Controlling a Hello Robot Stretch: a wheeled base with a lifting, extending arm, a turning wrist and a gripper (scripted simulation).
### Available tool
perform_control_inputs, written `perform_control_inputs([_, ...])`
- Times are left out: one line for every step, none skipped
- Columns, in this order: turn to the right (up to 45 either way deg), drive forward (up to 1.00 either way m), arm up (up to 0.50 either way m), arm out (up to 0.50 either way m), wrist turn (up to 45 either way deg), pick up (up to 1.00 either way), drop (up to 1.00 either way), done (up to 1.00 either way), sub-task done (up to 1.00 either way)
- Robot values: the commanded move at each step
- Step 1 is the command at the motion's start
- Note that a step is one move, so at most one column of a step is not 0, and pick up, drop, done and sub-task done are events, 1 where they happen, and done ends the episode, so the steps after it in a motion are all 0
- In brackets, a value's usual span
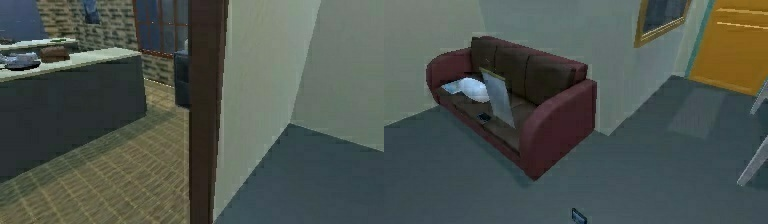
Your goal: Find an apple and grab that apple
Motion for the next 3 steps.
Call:
perform_control_inputs([0.0,0.05,0.00,0.00,0.0,0.00,0.00,0.00,0.00])
perform_control_inputs([15.0,0.00,0.00,0.00,0.0,0.00,0.00,0.00,0.00])
perform_control_inputs([0.0,0.45,0.00,0.00,0.0,0.00,0.00,0.00,0.00])
